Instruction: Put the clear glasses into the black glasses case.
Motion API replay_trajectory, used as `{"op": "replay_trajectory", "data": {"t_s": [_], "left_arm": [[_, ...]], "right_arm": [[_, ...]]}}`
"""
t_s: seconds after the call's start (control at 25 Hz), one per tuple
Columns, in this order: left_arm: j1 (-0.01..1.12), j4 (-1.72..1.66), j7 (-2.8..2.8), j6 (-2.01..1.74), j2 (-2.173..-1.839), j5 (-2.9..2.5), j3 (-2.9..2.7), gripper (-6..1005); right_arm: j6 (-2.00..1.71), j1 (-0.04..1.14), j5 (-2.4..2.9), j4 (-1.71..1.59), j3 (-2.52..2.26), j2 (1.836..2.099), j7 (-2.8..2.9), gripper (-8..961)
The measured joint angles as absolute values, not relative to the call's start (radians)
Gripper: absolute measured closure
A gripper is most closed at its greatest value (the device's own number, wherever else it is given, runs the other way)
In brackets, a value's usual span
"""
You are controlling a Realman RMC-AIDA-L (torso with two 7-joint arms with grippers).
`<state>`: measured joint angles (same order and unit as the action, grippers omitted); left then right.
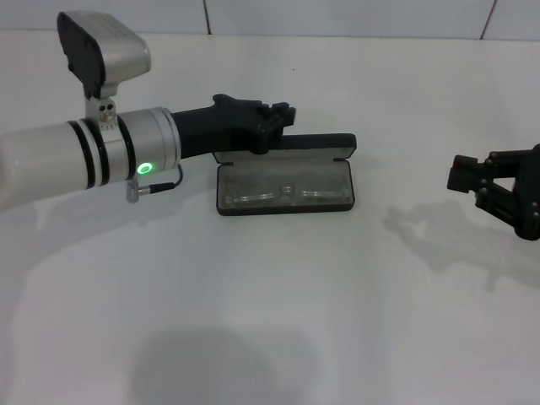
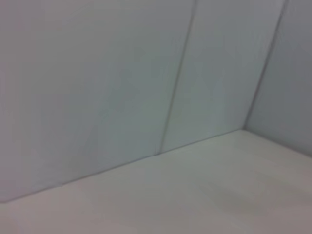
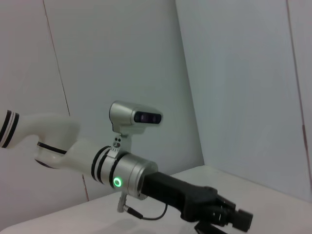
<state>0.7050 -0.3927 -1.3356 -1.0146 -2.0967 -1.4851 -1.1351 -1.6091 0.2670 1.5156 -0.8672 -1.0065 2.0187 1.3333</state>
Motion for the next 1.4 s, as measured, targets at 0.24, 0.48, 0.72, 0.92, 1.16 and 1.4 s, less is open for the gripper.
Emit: {"op": "replay_trajectory", "data": {"t_s": [0.24,0.48,0.72,0.92,1.16,1.4], "left_arm": [[0.695,-0.378,-1.341,-0.997,-2.098,-1.491,-1.137,877],[0.688,-0.330,-1.335,-0.996,-2.100,-1.486,-1.137,876],[0.644,-0.333,-1.329,-1.003,-2.101,-1.482,-1.138,874],[0.630,-0.340,-1.327,-1.007,-2.100,-1.482,-1.138,873],[0.614,-0.342,-1.284,-1.026,-2.102,-1.476,-1.138,872],[0.583,-0.411,-1.256,-1.184,-2.095,-1.423,-1.139,871]], "right_arm": [[-1.587,0.288,1.522,-0.866,-1.012,2.018,1.332,743],[-1.563,0.310,1.527,-0.852,-1.012,2.016,1.320,735],[-1.541,0.334,1.527,-0.826,-1.011,2.014,1.312,727],[-1.531,0.340,1.527,-0.825,-1.011,2.014,1.305,721],[-1.531,0.345,1.527,-0.824,-1.011,2.014,1.304,713],[-1.534,0.345,1.526,-0.824,-1.008,2.014,1.304,705]]}}
